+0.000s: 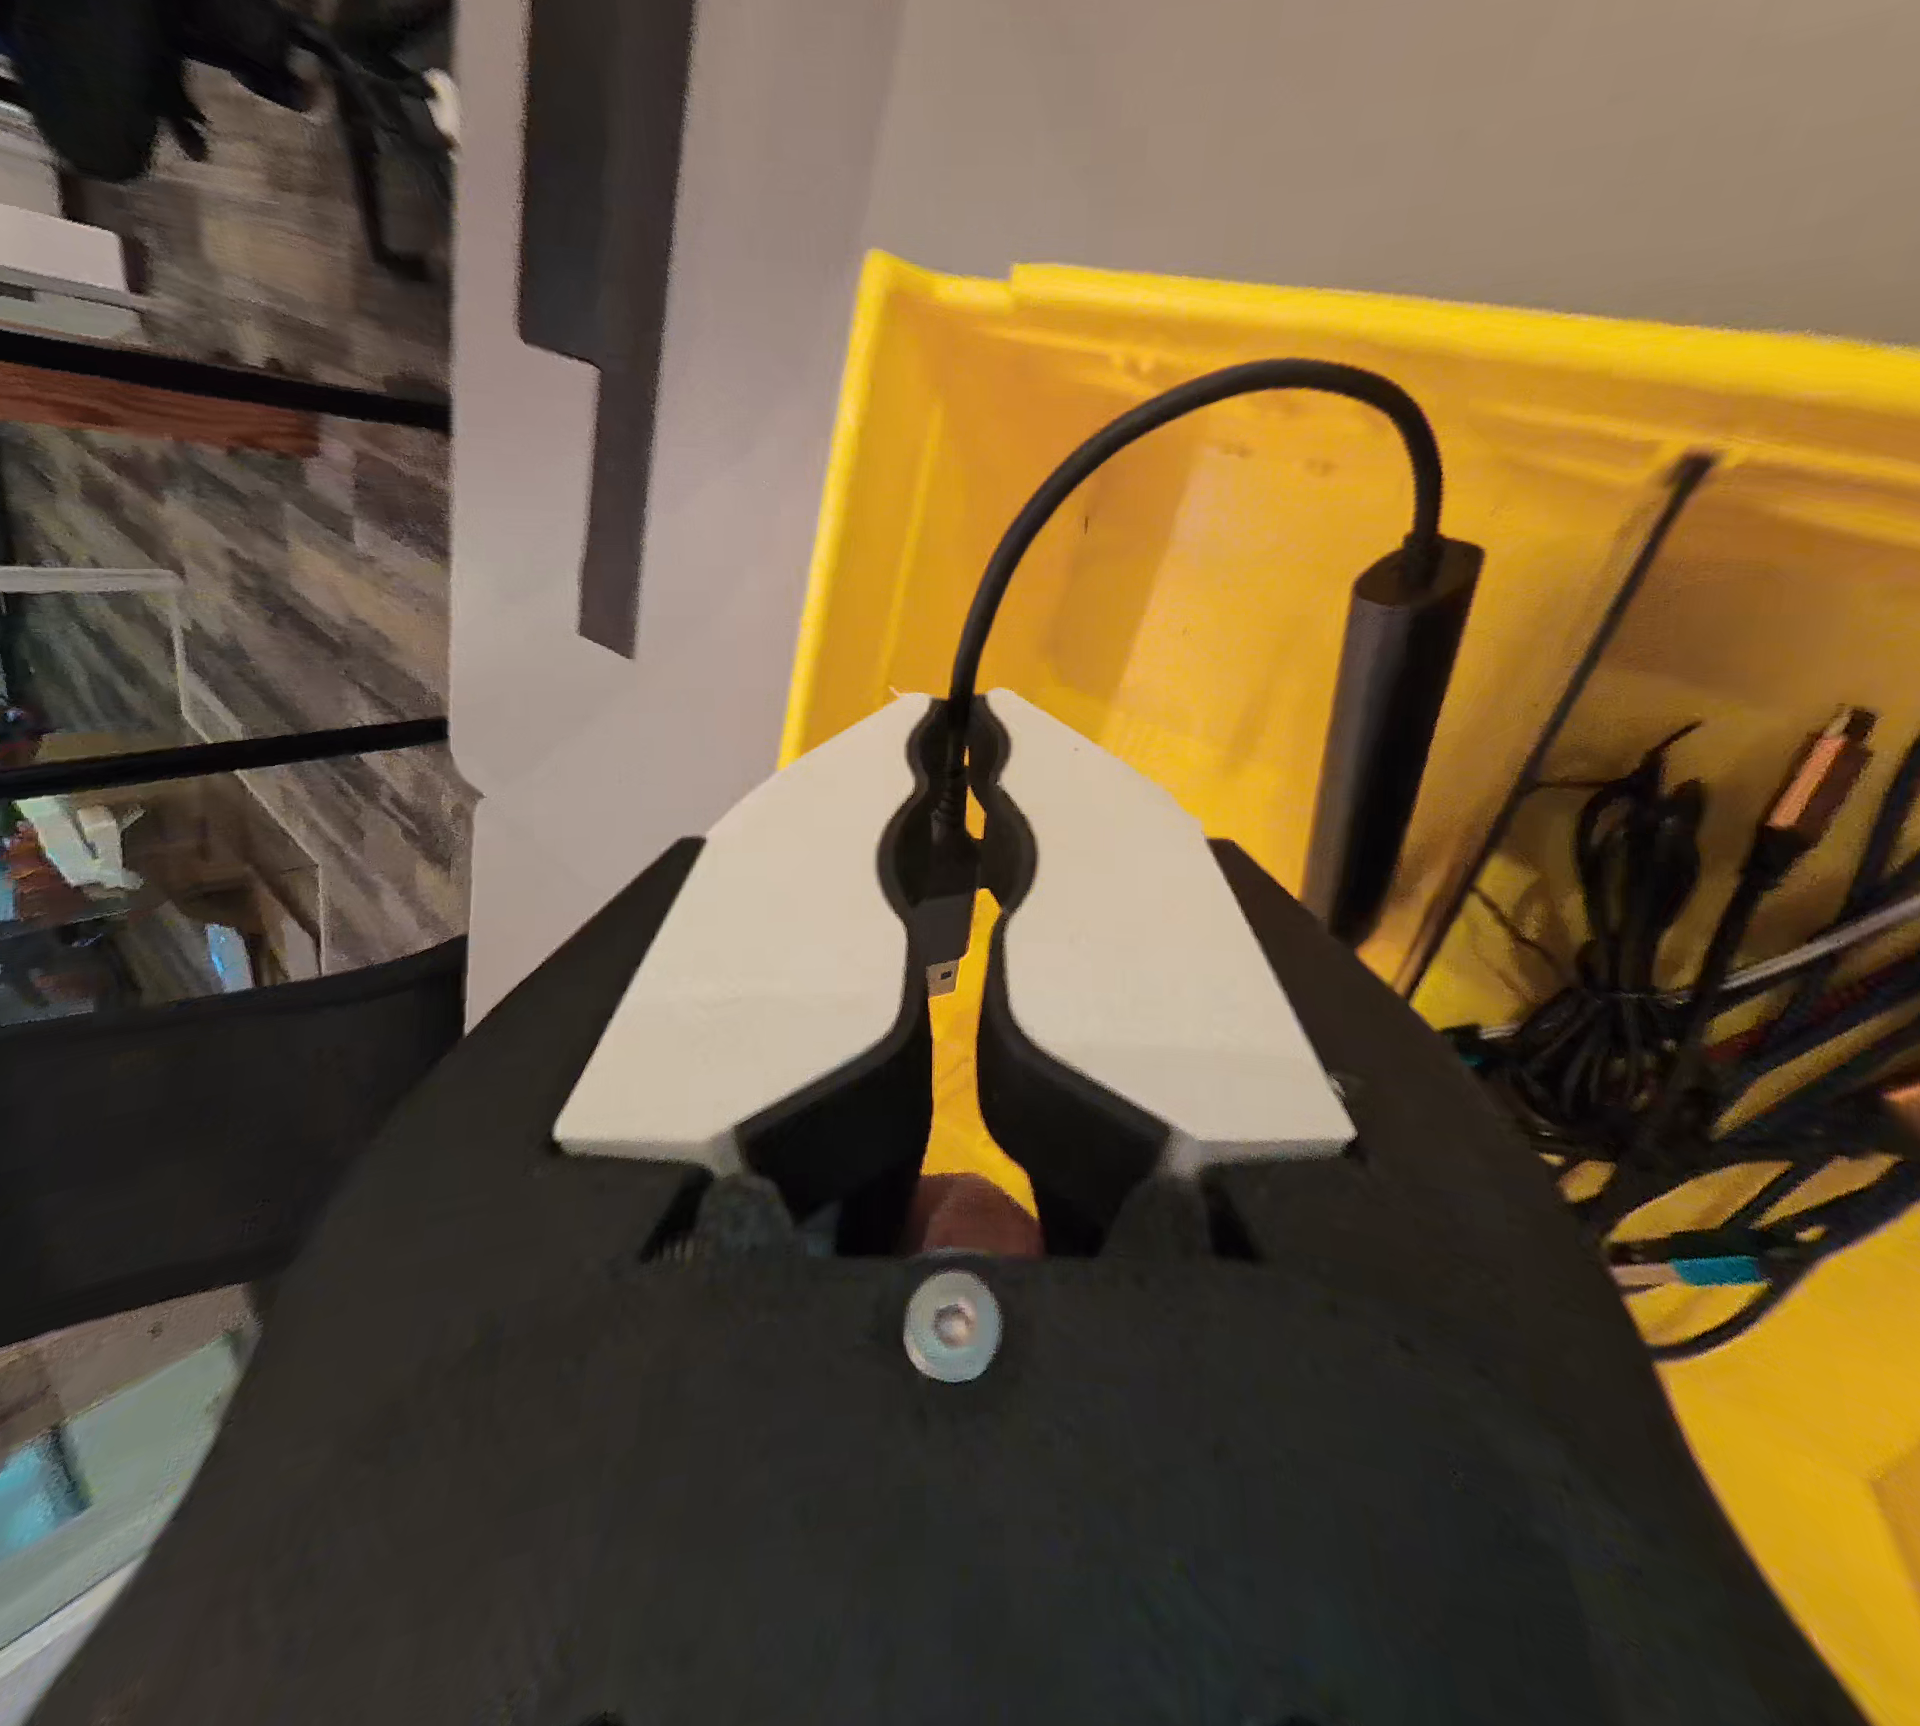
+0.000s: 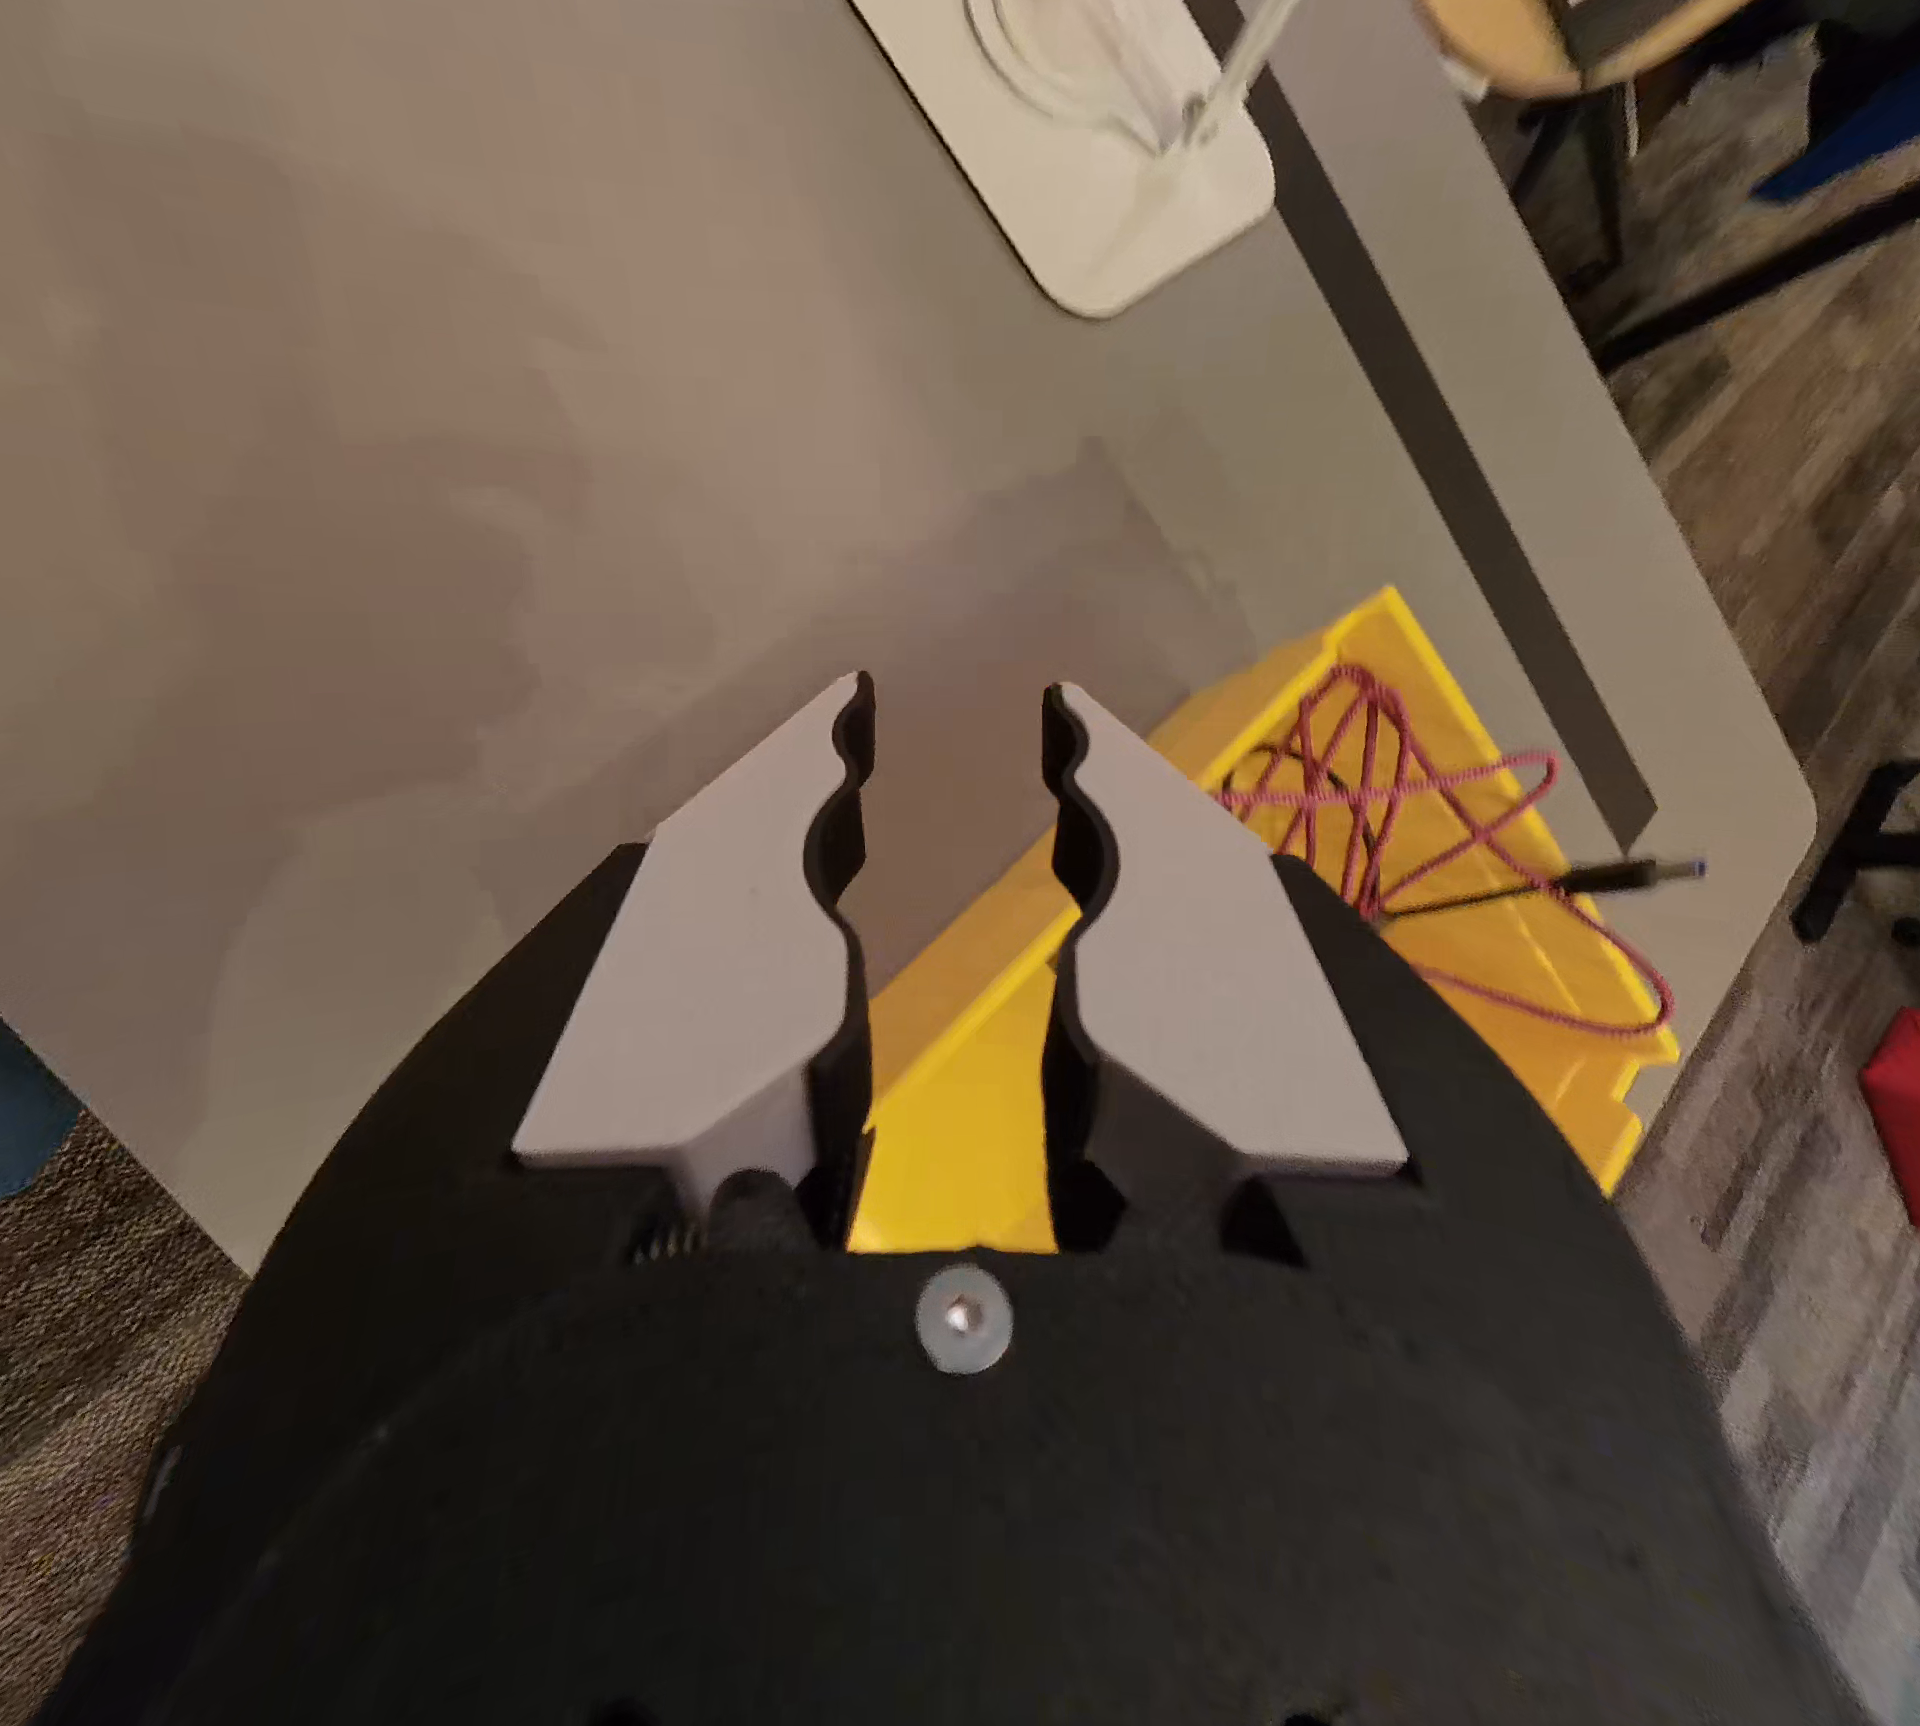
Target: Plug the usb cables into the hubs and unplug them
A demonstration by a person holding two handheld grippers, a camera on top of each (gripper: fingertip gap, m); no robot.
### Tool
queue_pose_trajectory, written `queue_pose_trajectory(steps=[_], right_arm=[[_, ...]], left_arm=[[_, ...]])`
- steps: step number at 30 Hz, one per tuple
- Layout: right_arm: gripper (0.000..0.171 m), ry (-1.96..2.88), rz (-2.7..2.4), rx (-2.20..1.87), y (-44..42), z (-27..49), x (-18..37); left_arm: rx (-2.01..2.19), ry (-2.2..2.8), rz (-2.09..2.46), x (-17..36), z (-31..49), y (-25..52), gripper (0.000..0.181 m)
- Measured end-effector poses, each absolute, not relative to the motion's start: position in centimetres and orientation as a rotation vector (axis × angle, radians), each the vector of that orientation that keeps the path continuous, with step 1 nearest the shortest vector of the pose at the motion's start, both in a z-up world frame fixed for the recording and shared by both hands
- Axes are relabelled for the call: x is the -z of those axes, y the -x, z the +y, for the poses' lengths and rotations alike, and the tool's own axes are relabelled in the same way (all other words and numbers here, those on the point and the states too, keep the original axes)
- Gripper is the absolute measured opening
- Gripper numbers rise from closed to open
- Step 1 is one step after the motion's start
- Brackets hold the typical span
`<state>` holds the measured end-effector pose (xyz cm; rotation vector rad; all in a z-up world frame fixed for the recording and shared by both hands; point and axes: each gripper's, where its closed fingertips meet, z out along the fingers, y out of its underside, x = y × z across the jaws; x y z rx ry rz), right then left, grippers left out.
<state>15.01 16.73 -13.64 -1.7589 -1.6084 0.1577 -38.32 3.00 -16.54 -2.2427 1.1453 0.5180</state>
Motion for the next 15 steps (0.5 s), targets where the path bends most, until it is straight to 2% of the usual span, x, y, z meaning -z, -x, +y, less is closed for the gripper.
queue_pose_trajectory(steps=[10,15], right_arm=[[0.037,1.498,-1.764,-0.370,-5.0,10.1,12.9],[0.048,1.366,-1.786,-0.606,1.0,5.4,12.2]], left_arm=[[-0.579,1.960,0.997,6.4,1.8,34.2,0.003],[-0.571,1.850,1.020,3.1,2.6,28.8,0.003]])
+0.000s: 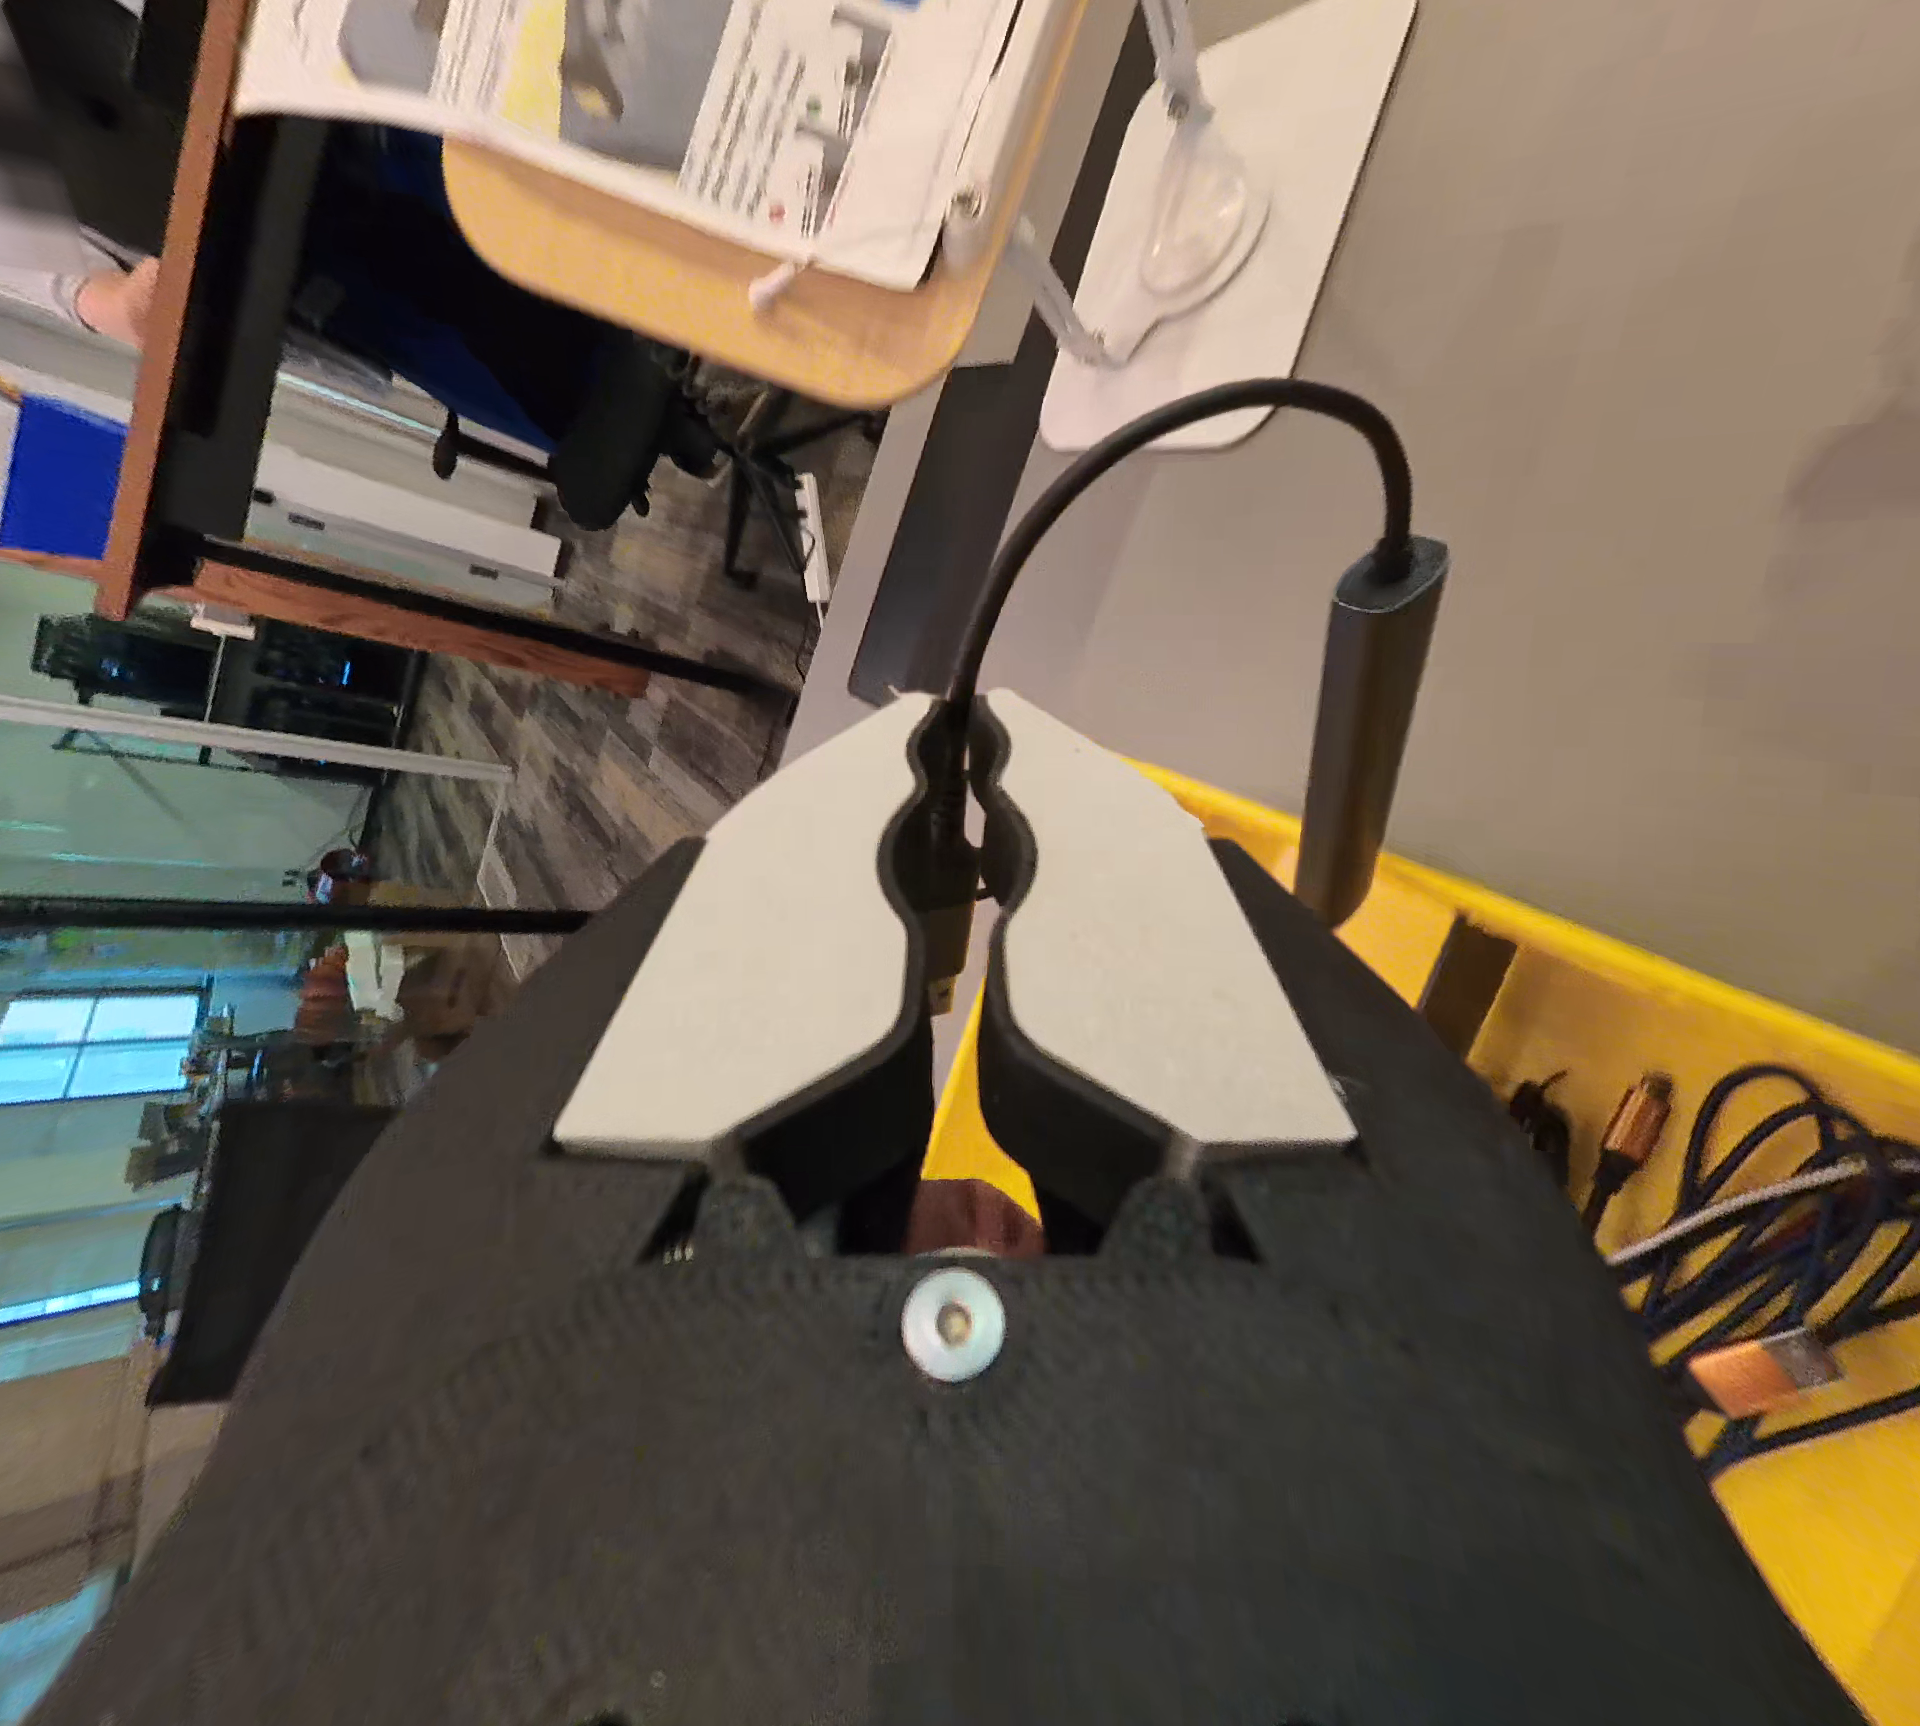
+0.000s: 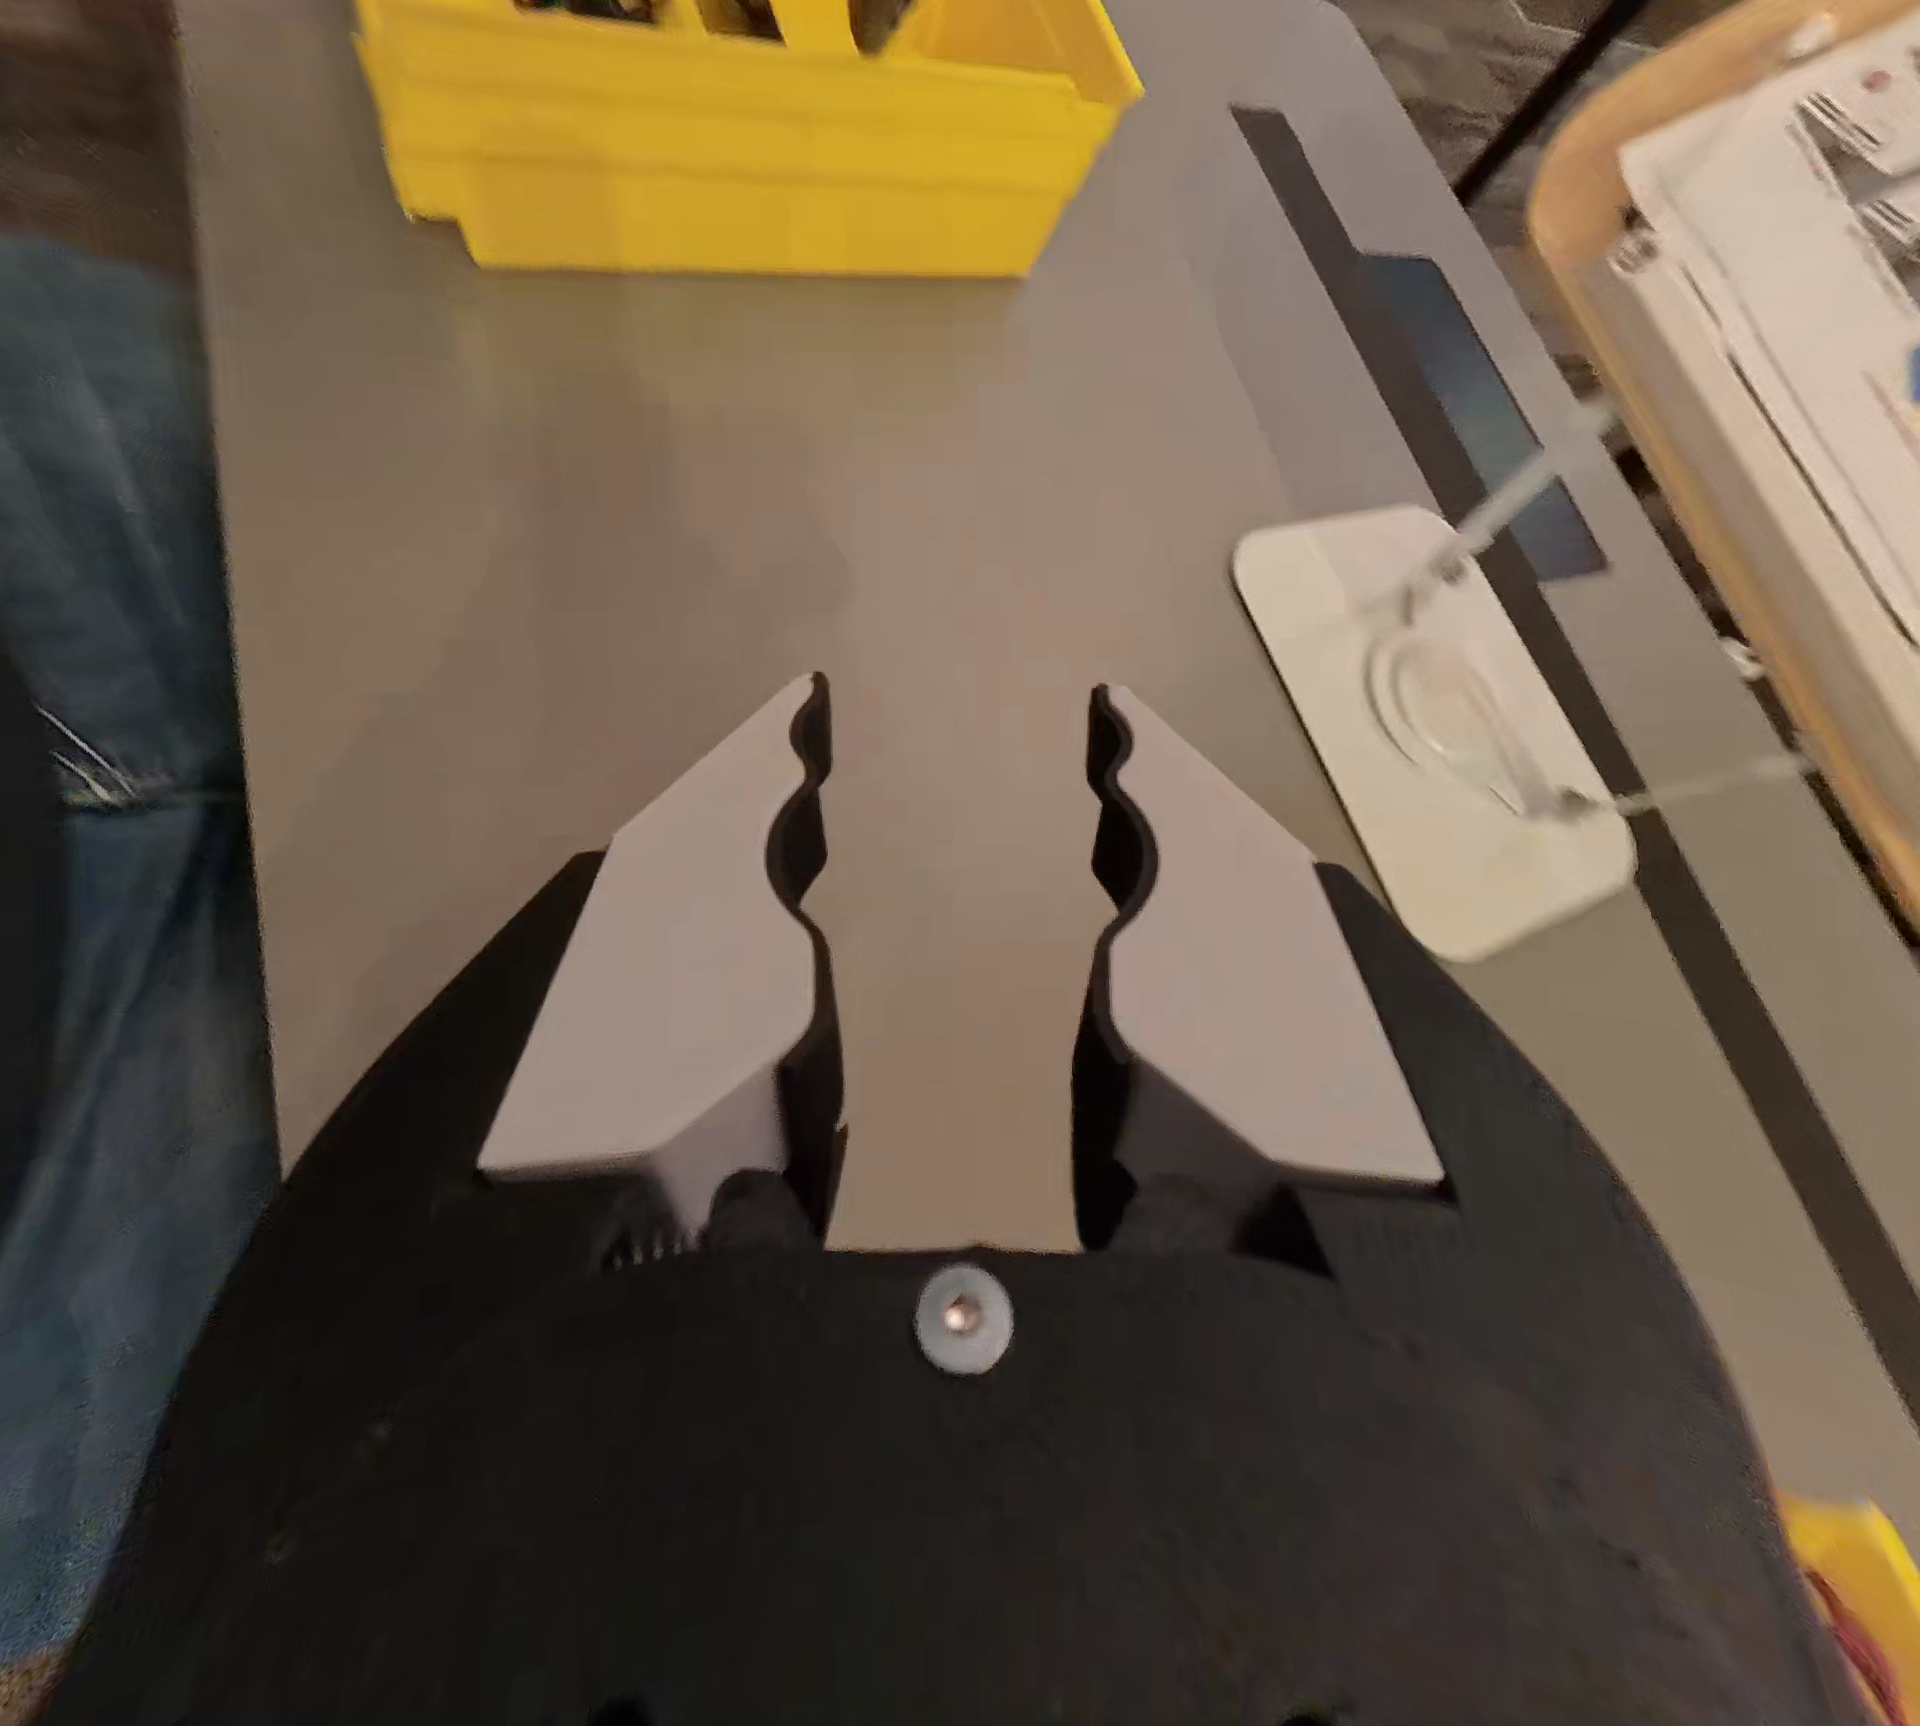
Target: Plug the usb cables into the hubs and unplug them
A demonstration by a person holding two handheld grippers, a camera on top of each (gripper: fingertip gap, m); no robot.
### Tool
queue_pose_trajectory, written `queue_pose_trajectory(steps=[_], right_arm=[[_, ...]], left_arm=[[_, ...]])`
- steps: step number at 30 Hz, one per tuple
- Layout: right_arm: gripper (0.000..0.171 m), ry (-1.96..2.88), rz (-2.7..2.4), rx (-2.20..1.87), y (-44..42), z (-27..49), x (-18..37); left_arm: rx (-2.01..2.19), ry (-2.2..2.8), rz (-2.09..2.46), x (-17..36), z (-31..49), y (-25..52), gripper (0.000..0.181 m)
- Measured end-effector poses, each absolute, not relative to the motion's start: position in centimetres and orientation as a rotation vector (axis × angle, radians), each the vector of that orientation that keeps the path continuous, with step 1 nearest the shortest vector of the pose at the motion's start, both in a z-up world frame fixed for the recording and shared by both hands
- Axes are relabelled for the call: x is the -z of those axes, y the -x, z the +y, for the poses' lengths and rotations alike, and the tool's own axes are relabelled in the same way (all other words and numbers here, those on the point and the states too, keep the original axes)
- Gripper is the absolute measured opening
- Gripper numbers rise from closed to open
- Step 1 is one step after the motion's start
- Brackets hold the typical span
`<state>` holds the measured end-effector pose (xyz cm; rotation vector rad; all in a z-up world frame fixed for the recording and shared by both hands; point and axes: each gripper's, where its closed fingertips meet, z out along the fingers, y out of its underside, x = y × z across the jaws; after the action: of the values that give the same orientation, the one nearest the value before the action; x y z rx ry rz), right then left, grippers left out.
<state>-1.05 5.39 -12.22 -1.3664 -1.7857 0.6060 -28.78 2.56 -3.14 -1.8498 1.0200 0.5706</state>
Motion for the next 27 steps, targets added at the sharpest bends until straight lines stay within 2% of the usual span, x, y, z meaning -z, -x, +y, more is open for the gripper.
queue_pose_trajectory(steps=[5,9,11,13,16,20,24,27], right_arm=[[0.061,1.342,-1.788,-0.749,6.0,2.9,13.4],[0.064,1.424,-1.734,-0.720,7.5,4.3,15.5],[0.055,1.462,-1.713,-0.700,7.2,5.3,16.4],[0.014,1.454,-1.700,-0.676,6.4,6.2,16.9],[0.014,1.423,-1.703,-0.621,5.1,7.3,17.5],[0.014,1.396,-1.719,-0.423,3.1,9.4,18.6],[0.014,1.391,-1.730,-0.220,1.0,11.6,20.3],[0.014,1.402,-1.734,-0.078,-1.0,13.1,22.2]], left_arm=[[-0.576,1.808,1.078,3.0,4.2,21.6,0.003],[-0.538,1.776,1.130,4.3,5.5,16.2,0.003],[-0.492,1.758,1.138,4.9,6.0,14.0,0.003],[-0.457,1.741,1.153,5.6,6.4,12.2,0.003],[-0.416,1.728,1.149,6.2,6.7,10.5,0.003],[-0.368,1.842,1.190,9.3,6.1,10.9,0.005],[-0.436,1.966,1.152,10.6,4.2,14.8,0.036],[-0.494,2.031,1.092,9.8,1.3,18.8,0.040]])
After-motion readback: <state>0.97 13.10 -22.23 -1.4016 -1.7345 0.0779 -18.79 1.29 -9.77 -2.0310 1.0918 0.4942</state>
